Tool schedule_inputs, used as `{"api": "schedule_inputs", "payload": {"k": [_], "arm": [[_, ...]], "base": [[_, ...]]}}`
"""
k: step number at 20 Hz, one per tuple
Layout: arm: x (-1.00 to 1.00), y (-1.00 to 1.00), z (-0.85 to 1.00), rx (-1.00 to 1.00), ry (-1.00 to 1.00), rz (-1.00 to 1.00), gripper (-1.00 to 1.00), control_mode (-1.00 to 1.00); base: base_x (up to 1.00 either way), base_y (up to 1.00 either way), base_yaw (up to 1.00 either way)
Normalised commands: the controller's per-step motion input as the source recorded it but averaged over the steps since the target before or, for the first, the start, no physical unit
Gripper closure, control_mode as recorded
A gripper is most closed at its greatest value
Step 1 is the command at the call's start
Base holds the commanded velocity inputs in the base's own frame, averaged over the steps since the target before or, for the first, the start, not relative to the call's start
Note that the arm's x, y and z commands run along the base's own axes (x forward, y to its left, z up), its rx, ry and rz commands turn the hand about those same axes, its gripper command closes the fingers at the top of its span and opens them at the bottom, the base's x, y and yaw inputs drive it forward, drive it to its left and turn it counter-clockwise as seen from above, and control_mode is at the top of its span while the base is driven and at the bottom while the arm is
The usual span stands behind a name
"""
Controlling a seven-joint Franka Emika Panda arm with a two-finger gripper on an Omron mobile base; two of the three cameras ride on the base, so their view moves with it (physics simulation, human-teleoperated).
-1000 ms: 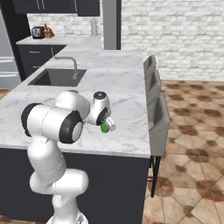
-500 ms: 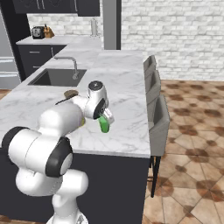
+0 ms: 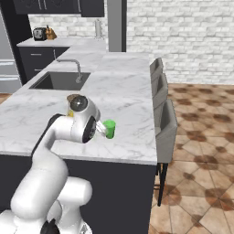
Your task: Place the pitcher and cup on the dining counter for serving.
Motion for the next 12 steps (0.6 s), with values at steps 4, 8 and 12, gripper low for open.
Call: {"api": "schedule_inputs", "payload": {"k": [4, 8, 12], "arm": [[-1.00, 0.53, 0.13, -0.12, -0.15, 0.05, -1.00, -1.00], [-1.00, 0.77, 0.28, -0.17, -0.02, 0.16, -1.00, -1.00], [-1.00, 0.59, 0.62, -0.06, -0.02, 0.17, -1.00, -1.00]], "base": [[0.00, 0.00, 0.00], [0.00, 0.00, 0.00], [0.00, 0.00, 0.00]]}}
